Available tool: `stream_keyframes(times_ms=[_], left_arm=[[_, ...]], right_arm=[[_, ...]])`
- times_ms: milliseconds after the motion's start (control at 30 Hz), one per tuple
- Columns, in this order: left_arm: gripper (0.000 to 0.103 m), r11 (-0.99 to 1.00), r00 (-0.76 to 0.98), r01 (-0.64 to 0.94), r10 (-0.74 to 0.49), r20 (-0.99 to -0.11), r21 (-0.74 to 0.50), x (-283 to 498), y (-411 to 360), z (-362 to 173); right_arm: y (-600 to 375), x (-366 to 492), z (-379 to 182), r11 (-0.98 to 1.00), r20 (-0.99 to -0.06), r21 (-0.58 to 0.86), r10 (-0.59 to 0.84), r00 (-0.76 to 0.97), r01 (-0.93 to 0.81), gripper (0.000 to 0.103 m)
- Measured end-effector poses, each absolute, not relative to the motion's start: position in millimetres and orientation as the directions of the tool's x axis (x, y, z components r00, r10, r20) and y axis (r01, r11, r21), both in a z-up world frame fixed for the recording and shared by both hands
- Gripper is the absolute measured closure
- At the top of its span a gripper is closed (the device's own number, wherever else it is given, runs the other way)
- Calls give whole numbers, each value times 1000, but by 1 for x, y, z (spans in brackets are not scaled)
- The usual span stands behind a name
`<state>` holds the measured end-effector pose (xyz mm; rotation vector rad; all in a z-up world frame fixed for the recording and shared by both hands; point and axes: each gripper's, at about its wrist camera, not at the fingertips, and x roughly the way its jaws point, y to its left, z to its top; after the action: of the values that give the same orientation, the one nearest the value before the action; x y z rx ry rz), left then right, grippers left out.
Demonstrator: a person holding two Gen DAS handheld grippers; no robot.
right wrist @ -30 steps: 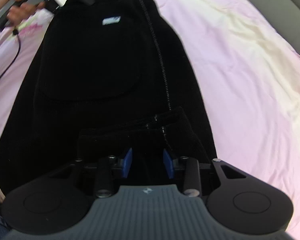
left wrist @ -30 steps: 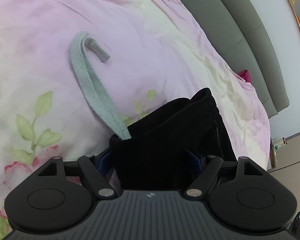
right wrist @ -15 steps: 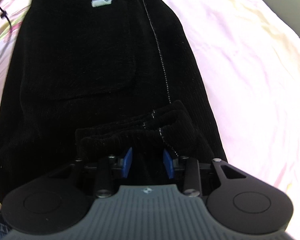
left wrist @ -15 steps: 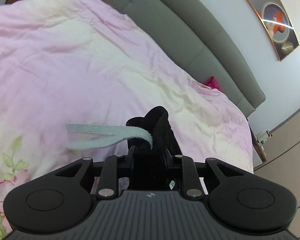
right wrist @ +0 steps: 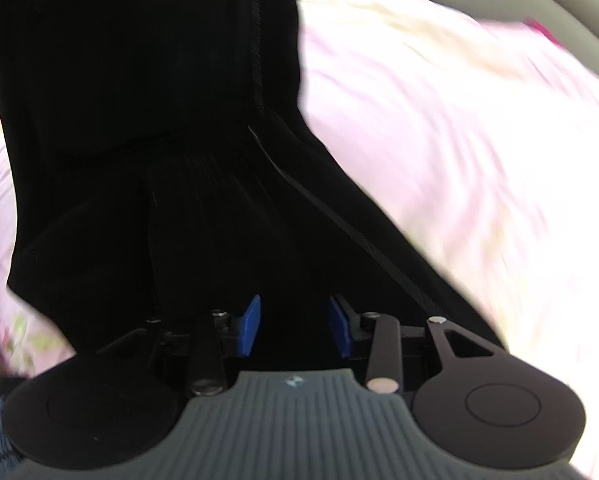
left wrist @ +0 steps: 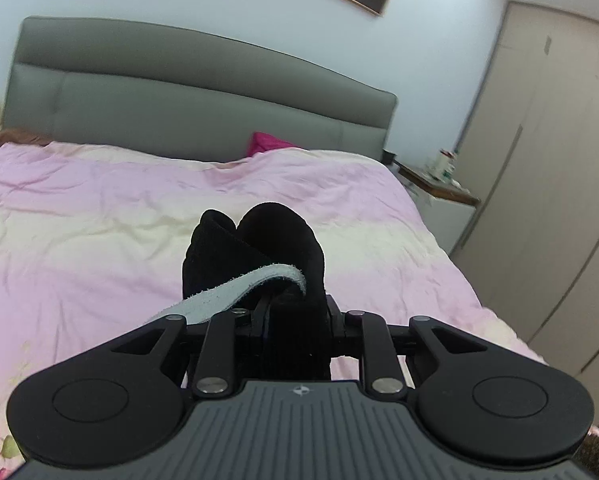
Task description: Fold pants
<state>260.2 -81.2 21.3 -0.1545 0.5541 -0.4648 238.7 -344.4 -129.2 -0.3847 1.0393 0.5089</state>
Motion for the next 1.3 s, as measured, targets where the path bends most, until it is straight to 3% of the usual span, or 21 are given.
stream_keyframes(times_ms=[167,333,500,633,700,767,867,967,1100,1200,1300], left_arm=[[77,822,650,565,-497,-575,-71,234,-203,-10],[77,717,521,695,-453,-723,52,211,-291,-93],[76,660,397,749,-371,-839,62,206,-319,-166],[66,638,355,768,-363,-862,48,204,-328,-165],[44,628,311,778,-411,-857,-20,206,-324,-154],[42,598,220,786,-509,-832,-158,204,-316,-138],[38,602,242,776,-558,-794,-186,196,-298,-116],[35,629,315,767,-538,-782,-124,192,-264,-104],[30,680,462,729,-400,-791,82,188,-215,-106],[25,713,492,688,-320,-810,136,186,-176,-120],[24,746,483,649,-253,-838,149,184,-144,-142]], right_arm=[[-429,194,-132,914,-880,18,207,427,-406,67],[-483,161,-146,946,-872,84,222,437,-313,67],[-493,144,-159,951,-870,108,231,435,-290,68],[-490,143,-163,952,-872,109,229,432,-284,68],[-488,148,-164,951,-871,111,233,433,-288,68],[-489,147,-163,953,-868,104,227,441,-286,67],[-493,145,-146,956,-852,114,234,469,-271,66],[-491,143,-130,960,-835,122,236,497,-251,65],[-482,141,-108,955,-801,177,281,529,-239,63],[-466,136,-95,942,-775,227,328,540,-248,43],[-451,145,-93,931,-765,268,362,533,-249,40]])
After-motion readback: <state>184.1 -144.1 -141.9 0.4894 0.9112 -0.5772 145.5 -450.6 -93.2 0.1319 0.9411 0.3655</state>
